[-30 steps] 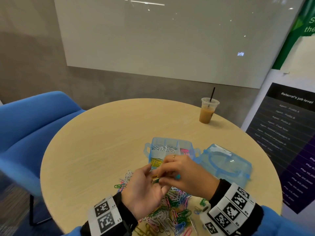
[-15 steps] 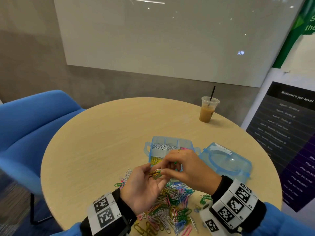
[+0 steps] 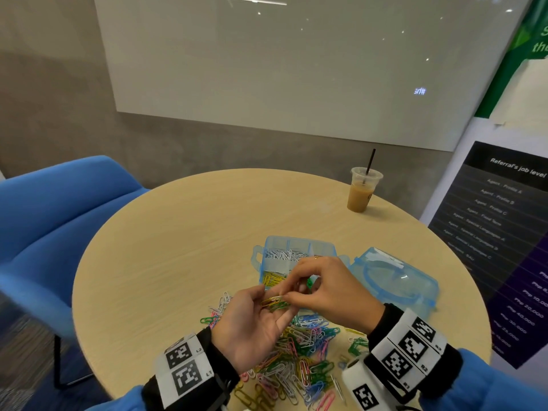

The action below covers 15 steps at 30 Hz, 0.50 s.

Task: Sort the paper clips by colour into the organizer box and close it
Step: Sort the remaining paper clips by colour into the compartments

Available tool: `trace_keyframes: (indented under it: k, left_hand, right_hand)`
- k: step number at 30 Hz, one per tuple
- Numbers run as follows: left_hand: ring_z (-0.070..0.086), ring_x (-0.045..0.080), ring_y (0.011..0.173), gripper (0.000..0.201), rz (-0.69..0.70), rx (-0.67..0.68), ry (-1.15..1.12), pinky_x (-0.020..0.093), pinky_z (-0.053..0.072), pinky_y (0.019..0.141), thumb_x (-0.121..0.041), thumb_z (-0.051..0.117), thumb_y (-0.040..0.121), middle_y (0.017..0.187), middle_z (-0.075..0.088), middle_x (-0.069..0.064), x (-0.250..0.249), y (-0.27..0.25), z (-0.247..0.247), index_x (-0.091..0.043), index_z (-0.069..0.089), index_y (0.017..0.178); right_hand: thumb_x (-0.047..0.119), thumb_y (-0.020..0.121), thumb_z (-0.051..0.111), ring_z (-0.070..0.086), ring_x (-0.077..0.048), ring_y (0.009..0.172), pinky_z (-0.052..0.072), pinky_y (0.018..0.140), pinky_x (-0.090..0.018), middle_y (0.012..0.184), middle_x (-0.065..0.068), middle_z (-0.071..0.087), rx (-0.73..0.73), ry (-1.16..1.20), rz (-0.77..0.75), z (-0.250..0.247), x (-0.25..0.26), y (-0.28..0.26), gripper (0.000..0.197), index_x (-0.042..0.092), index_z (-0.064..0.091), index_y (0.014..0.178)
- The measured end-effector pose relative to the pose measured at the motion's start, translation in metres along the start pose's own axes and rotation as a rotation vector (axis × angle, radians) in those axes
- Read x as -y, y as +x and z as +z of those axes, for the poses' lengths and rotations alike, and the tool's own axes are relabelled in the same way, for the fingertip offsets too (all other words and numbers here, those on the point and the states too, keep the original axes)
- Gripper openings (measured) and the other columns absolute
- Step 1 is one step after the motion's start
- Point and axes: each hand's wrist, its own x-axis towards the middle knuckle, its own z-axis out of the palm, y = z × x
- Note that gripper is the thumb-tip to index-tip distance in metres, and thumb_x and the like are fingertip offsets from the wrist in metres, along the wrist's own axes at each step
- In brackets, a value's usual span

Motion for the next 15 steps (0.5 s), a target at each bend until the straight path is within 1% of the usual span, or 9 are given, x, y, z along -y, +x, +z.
trace_keyframes:
  k: [2,3,5,7,9,11,12,14,15]
  left_hand:
    - [0.055,0.034,0.123,0.053,-0.002,-0.007,-0.017,0.059,0.048,0.079,-0.020,0.028,0.104,0.121,0.059,0.035,0.000,0.000,0.000,0.021,0.061,0.109]
    - [0.055,0.035,0.124,0.051,-0.001,-0.010,-0.030,0.060,0.048,0.079,-0.020,0.029,0.104,0.122,0.059,0.035,-0.001,0.001,0.000,0.020,0.058,0.116]
    - [0.054,0.035,0.125,0.047,0.003,-0.014,-0.067,0.061,0.048,0.079,-0.019,0.030,0.104,0.127,0.056,0.034,-0.001,0.003,-0.002,0.015,0.045,0.133]
    - [0.053,0.034,0.126,0.047,0.015,-0.017,-0.097,0.060,0.050,0.079,-0.019,0.031,0.104,0.137,0.049,0.030,-0.002,0.006,-0.005,0.008,0.035,0.142]
    - [0.055,0.034,0.123,0.041,0.016,-0.011,-0.097,0.058,0.051,0.078,-0.020,0.032,0.104,0.138,0.048,0.029,-0.003,0.009,-0.008,0.001,0.039,0.138]
    - [0.059,0.035,0.115,0.030,0.016,-0.010,-0.081,0.056,0.052,0.079,-0.020,0.032,0.104,0.131,0.053,0.030,-0.005,0.008,-0.007,-0.004,0.042,0.126]
    - [0.059,0.035,0.113,0.031,0.019,-0.013,-0.071,0.056,0.052,0.079,-0.021,0.031,0.104,0.127,0.055,0.030,-0.006,0.007,-0.006,-0.001,0.045,0.124]
    - [0.058,0.037,0.116,0.045,0.027,-0.026,-0.034,0.055,0.051,0.081,-0.021,0.029,0.105,0.124,0.059,0.029,-0.006,0.007,-0.005,0.013,0.052,0.123]
    - [0.058,0.039,0.117,0.049,0.031,-0.036,-0.008,0.053,0.052,0.085,-0.021,0.028,0.105,0.122,0.061,0.030,-0.006,0.006,-0.005,0.018,0.054,0.120]
  right_hand:
    - [0.011,0.078,0.076,0.056,-0.003,0.069,0.039,0.056,-0.010,0.072,0.008,0.064,0.010,0.016,0.011,0.001,0.000,0.000,0.008,0.017,0.078,0.081]
    - [0.012,0.078,0.076,0.055,-0.003,0.067,0.038,0.055,-0.010,0.072,0.006,0.066,0.016,0.040,0.020,0.000,0.000,0.001,0.006,0.017,0.078,0.082]
    - [0.018,0.079,0.077,0.057,-0.003,0.065,0.039,0.056,-0.011,0.072,0.003,0.070,0.025,0.096,0.043,-0.002,0.002,0.002,0.003,0.016,0.078,0.081]
    - [0.024,0.079,0.078,0.062,-0.006,0.068,0.045,0.060,-0.014,0.073,0.002,0.072,0.037,0.115,0.066,-0.004,0.002,0.005,0.008,0.016,0.077,0.081]
    - [0.023,0.080,0.078,0.065,-0.009,0.072,0.052,0.068,-0.022,0.075,0.001,0.073,0.055,0.107,0.089,-0.005,0.001,0.007,0.007,0.016,0.077,0.082]
    - [0.018,0.081,0.076,0.066,-0.009,0.073,0.055,0.073,-0.025,0.076,0.000,0.074,0.075,0.099,0.102,-0.006,0.000,0.008,0.005,0.014,0.077,0.084]
    - [0.017,0.082,0.076,0.067,-0.010,0.074,0.055,0.074,-0.026,0.077,-0.001,0.074,0.080,0.095,0.107,-0.006,-0.001,0.009,0.004,0.014,0.077,0.084]
    - [0.015,0.084,0.074,0.069,-0.015,0.076,0.057,0.076,-0.031,0.078,-0.002,0.074,0.051,0.099,0.132,-0.006,-0.004,0.011,0.003,0.013,0.075,0.084]
    - [0.014,0.084,0.073,0.069,-0.017,0.076,0.057,0.077,-0.035,0.077,-0.003,0.073,0.002,0.101,0.153,-0.006,-0.006,0.014,0.002,0.014,0.075,0.083]
